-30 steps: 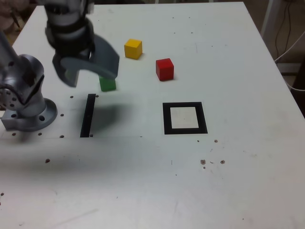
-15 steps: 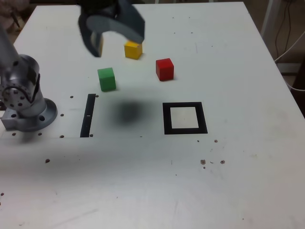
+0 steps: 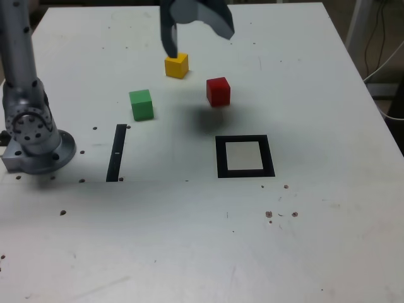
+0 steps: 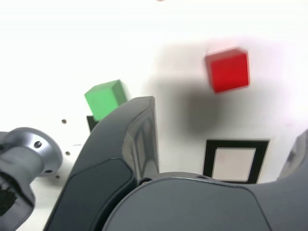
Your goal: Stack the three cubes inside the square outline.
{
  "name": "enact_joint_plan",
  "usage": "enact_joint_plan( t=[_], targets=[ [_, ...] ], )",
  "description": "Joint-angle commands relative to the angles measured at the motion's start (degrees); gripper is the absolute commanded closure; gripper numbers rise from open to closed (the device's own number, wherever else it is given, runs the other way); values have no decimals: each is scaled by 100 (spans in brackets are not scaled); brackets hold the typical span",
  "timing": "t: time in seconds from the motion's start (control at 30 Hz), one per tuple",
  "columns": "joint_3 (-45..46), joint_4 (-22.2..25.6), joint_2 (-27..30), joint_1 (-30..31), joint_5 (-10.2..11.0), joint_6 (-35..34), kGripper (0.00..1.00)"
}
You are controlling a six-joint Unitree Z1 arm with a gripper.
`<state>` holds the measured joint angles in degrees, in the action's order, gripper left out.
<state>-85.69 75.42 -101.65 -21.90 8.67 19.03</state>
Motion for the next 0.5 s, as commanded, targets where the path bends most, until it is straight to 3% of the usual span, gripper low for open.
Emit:
enact_joint_plan(
  t=[0.0,0.23,0.47],
  targets=[
    [53,-207,-283,-58,44,-78,1],
    [219,-713,-795,-27,269,-487,2],
    [162,-799,-1208,-33,180,-587,3]
  ],
)
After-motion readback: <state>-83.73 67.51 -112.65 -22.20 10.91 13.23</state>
